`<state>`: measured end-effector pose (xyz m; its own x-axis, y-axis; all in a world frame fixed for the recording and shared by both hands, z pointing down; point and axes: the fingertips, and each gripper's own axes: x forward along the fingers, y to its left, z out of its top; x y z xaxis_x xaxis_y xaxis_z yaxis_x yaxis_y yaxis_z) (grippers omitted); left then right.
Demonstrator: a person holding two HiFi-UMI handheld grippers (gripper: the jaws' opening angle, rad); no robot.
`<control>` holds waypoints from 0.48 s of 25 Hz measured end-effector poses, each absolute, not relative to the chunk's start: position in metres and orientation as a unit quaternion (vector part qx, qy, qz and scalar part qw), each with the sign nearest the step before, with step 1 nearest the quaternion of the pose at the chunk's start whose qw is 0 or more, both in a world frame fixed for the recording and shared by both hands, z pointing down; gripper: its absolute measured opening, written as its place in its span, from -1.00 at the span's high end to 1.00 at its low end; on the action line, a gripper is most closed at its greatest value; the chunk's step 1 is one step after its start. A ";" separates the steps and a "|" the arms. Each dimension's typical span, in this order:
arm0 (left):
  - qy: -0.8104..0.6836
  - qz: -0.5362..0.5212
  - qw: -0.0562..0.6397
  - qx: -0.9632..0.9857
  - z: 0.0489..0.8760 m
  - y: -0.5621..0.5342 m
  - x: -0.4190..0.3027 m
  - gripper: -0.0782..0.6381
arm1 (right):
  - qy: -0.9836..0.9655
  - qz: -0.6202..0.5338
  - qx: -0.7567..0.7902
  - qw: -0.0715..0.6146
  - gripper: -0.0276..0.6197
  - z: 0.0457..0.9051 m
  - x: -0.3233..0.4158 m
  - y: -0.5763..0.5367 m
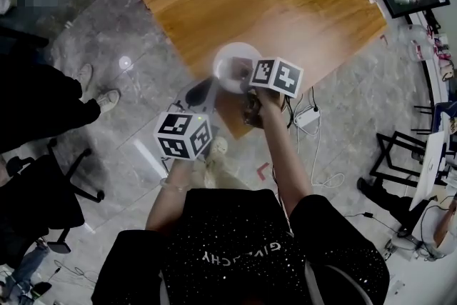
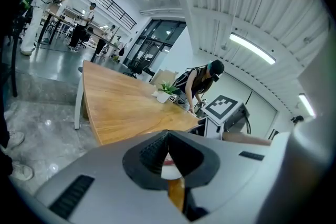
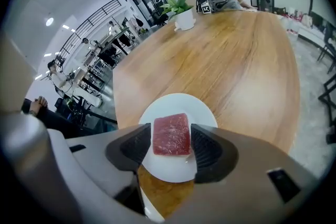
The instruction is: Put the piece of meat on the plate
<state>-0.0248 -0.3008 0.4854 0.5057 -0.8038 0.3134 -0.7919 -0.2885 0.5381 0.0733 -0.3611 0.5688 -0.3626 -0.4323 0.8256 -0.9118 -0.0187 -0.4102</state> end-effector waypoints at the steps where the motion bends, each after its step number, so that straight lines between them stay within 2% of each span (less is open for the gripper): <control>1: -0.497 -0.008 0.329 0.803 0.485 -0.301 -0.024 0.76 | -0.659 0.500 0.510 0.236 0.21 0.567 0.073 -0.360; 4: -0.497 -0.005 0.325 0.804 0.482 -0.304 -0.021 0.76 | -0.673 0.497 0.500 0.222 0.21 0.560 0.073 -0.357; 8: -0.495 0.002 0.319 0.808 0.478 -0.304 -0.015 0.76 | -0.702 0.491 0.491 0.158 0.23 0.543 0.072 -0.353; 9: -0.494 0.004 0.316 0.810 0.477 -0.304 -0.013 0.75 | -0.702 0.491 0.495 0.142 0.33 0.539 0.075 -0.351; 11: -0.491 0.008 0.310 0.814 0.474 -0.304 -0.008 0.75 | -0.700 0.486 0.511 0.115 0.83 0.531 0.085 -0.348; 12: -0.490 0.009 0.307 0.816 0.472 -0.303 -0.005 0.76 | -0.702 0.480 0.516 0.105 0.83 0.526 0.090 -0.346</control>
<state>-0.0049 -0.3031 0.4715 0.5199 -0.7940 0.3150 -0.8046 -0.3313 0.4929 0.0896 -0.3459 0.5259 -0.4457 -0.6233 0.6425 -0.8248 0.0071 -0.5653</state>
